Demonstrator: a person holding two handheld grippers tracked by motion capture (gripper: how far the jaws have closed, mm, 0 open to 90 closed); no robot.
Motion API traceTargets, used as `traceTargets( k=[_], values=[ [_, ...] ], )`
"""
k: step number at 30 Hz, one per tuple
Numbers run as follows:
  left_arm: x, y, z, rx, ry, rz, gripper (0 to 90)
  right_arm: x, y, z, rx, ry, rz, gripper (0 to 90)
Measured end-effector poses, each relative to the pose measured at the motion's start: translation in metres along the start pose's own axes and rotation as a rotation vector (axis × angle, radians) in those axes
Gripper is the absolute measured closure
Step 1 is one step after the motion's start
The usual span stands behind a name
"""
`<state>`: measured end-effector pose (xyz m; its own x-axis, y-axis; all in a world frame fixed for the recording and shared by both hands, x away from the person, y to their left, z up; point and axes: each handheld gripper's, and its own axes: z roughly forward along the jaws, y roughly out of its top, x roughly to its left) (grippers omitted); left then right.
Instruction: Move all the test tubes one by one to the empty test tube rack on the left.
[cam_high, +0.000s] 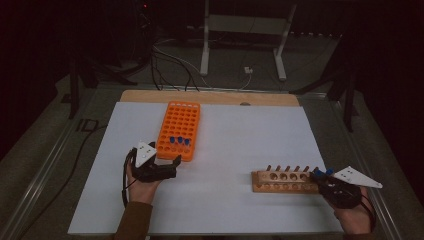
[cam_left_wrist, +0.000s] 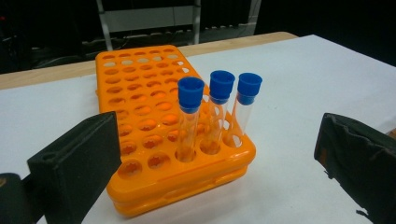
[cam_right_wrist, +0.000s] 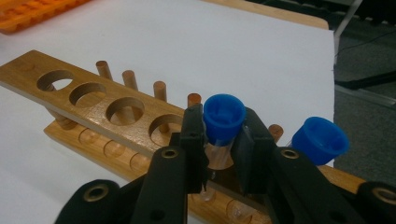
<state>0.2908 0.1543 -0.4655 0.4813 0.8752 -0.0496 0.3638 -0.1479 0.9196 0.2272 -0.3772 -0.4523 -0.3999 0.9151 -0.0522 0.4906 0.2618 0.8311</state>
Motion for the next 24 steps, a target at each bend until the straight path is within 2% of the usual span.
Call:
traceTargets(
  k=[4,10,19,24],
  values=[
    [0.0,0.0,0.001,0.002,-0.001,-0.001,1.1,0.0,0.004,0.0,0.013,0.006,0.004,76.1],
    [-0.001,0.0,0.001,0.003,-0.002,-0.002,1.1,0.001,0.018,-0.006,-0.008,0.013,0.0,76.1],
    [-0.001,0.0,0.001,0.005,-0.004,0.0,1.1,-0.007,0.039,-0.022,-0.038,0.049,0.017,76.3],
    [-0.002,0.0,0.002,0.007,-0.006,0.0,1.1,-0.009,0.052,-0.03,-0.06,0.055,0.005,76.3]
  ],
)
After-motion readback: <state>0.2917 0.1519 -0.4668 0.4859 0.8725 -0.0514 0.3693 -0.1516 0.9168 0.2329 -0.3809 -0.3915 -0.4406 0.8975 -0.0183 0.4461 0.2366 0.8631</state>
